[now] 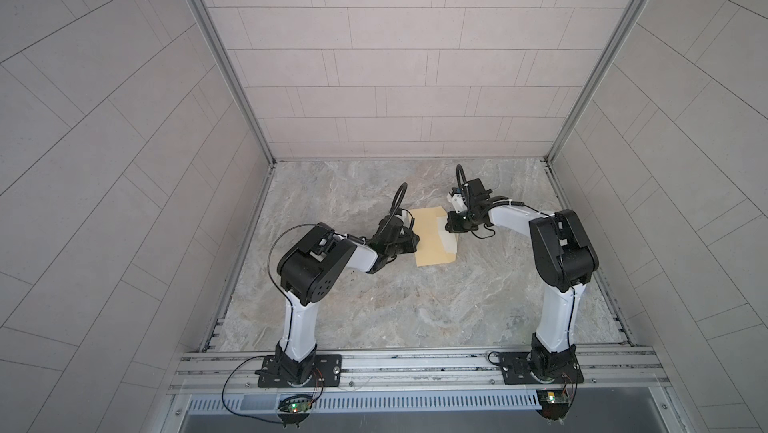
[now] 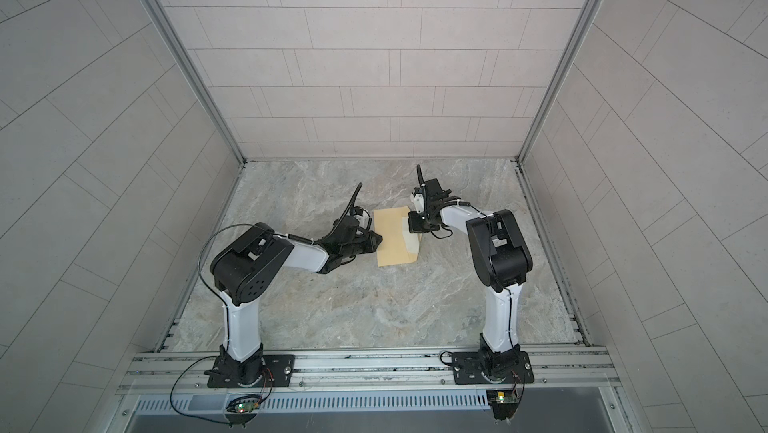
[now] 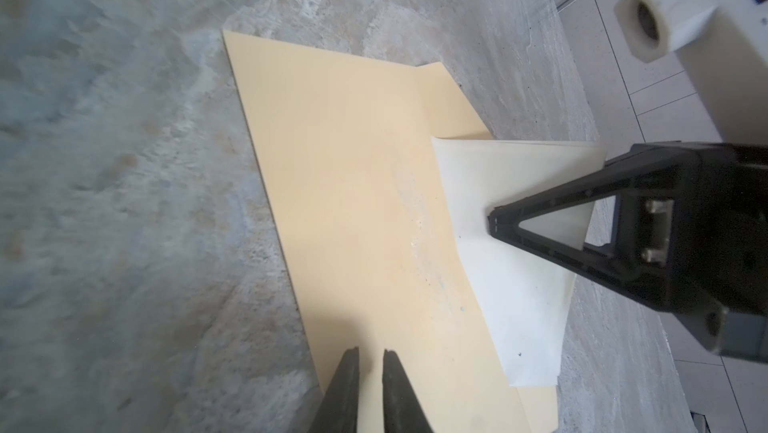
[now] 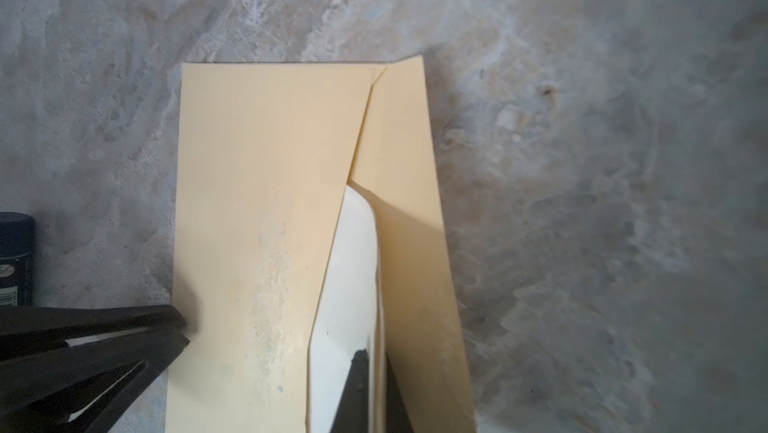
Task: Place the letter into the envelope and seal it
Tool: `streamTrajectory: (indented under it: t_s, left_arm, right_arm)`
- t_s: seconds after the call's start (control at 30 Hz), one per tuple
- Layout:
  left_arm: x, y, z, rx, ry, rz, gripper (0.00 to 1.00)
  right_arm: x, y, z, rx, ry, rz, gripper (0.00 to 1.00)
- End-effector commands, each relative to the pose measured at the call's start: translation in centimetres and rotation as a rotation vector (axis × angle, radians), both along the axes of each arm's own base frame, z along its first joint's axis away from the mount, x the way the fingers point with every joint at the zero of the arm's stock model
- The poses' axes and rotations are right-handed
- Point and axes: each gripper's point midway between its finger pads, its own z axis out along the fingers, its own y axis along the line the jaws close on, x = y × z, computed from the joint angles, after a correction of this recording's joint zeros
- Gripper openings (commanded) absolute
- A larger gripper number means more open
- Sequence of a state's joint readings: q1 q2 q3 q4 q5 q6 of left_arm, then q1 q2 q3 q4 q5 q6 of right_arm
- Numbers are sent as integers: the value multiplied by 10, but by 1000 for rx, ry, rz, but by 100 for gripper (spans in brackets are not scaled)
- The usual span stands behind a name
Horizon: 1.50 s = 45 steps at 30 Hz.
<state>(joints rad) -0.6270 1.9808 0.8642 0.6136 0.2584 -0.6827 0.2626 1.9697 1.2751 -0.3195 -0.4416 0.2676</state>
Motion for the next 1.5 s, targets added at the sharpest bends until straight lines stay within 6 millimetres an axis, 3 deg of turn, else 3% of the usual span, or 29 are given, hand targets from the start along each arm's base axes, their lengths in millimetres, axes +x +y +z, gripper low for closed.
streamTrajectory:
  t_s: [0.0,0.53,0.8,1.0,1.23,1.47]
  left_arm:
    - [1,0,-6,17,-3,1,18]
    - [0,1,-3,34,-12,-11,18]
    - [1,1,-3,38,-12,-7,18]
    - [1,3,0,49,-21,-8,18]
    - [0,6,9,55,-40,-6,20]
    - [-3,16,39,75,-114,-4,29]
  right_arm:
    - [-2,7,-4,-1,20,45,0]
    - [-3,16,-11,7,51,61,0]
    - [-1,16,-1,11,32,47,6]
    - [1,16,14,26,0,28,15]
    - [4,10,30,0,-27,1,33]
    - [-1,0,49,-33,-66,-24,51]
